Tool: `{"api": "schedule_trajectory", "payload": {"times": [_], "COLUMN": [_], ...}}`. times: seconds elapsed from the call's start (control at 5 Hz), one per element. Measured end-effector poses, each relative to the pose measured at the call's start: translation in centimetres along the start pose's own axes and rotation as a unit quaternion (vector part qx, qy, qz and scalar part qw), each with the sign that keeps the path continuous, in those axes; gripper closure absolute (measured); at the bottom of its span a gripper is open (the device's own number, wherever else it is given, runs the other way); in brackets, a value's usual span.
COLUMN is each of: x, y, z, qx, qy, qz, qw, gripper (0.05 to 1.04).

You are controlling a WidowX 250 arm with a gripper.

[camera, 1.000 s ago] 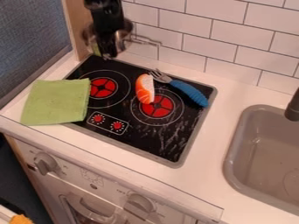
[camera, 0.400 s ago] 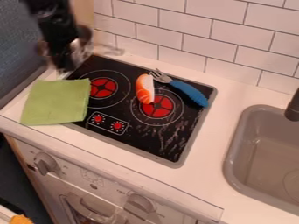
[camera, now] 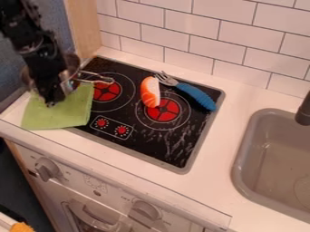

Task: Put the silver pot on top of the green cloth

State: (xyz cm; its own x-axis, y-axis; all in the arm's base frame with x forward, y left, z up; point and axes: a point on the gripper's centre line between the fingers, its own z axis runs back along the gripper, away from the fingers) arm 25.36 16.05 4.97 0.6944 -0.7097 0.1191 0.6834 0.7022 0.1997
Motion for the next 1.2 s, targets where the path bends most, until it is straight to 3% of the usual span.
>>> {"api": "schedule_trajectory", "payload": {"times": [0.2, 0.4, 0.8, 1.0, 1.2], "x": [-0.2, -0.8, 0.0, 0.0, 0.3], "y": [0.2, -0.4, 0.0, -0.2, -0.4], "z": [-1.0, -2.9, -3.2, -3.2, -3.3], "qx": [0.01, -0.01, -0.011, -0.015, -0.023], "qy": [0.017, 0.041, 0.05, 0.051, 0.043], "qz": [0.02, 0.035, 0.036, 0.041, 0.039], "qw": [0.9996, 0.9985, 0.998, 0.9977, 0.9981], "gripper": [1.009, 1.009, 0.979, 0.772, 0.485]}}
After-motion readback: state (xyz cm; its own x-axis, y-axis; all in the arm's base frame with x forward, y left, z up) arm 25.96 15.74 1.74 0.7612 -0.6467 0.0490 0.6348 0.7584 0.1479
